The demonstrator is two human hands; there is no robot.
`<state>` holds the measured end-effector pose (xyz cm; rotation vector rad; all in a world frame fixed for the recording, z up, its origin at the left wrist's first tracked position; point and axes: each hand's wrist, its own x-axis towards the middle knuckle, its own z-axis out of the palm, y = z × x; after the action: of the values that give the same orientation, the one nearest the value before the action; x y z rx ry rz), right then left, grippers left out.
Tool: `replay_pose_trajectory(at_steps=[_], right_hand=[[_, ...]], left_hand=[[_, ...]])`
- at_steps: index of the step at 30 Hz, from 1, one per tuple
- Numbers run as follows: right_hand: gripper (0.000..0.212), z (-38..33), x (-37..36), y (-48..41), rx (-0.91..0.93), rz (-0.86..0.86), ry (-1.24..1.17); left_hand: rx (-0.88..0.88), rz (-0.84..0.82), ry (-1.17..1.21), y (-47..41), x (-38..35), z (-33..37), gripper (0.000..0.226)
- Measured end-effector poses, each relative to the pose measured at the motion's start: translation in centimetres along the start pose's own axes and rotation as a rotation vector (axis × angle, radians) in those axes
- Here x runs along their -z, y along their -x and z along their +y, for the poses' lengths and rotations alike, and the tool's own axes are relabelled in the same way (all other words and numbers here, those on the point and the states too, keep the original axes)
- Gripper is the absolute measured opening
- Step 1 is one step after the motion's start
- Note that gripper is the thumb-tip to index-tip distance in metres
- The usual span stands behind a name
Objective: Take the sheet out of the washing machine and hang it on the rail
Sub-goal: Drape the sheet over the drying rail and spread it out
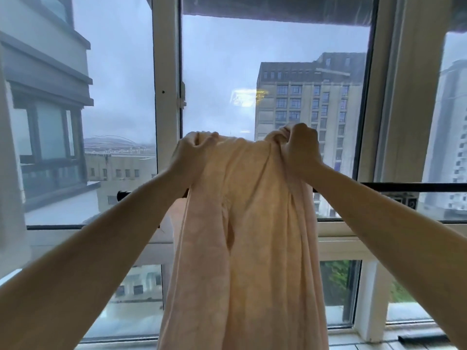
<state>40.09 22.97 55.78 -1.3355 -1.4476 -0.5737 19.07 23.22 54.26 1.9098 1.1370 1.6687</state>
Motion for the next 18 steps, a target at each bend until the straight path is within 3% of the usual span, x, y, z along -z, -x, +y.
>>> replay_pose_trajectory(at_steps=[4, 8, 15, 18], right_hand=[[0.031, 2.3, 0.0, 1.3, 0.026, -0.246, 0.235], [0.026, 2.9, 0.6, 3.0, 0.088, -0.249, 0.369], [0.035, 0.7, 1.4, 5.5, 0.072, -0.337, 0.261], [0.036, 0.0, 1.9, 7.5, 0.063, -0.327, 0.291]], left_hand=[[0.119, -0.216, -0.264, 1.7, 0.2, -1.4, 0.034], [-0.038, -0.151, -0.565, 3.6, 0.5, -3.5, 0.038], [-0.07, 0.054, -0.516, 4.8, 2.0, -4.0, 0.017], [-0.01, 0.031, -0.434, 6.0, 1.9, -4.9, 0.022]])
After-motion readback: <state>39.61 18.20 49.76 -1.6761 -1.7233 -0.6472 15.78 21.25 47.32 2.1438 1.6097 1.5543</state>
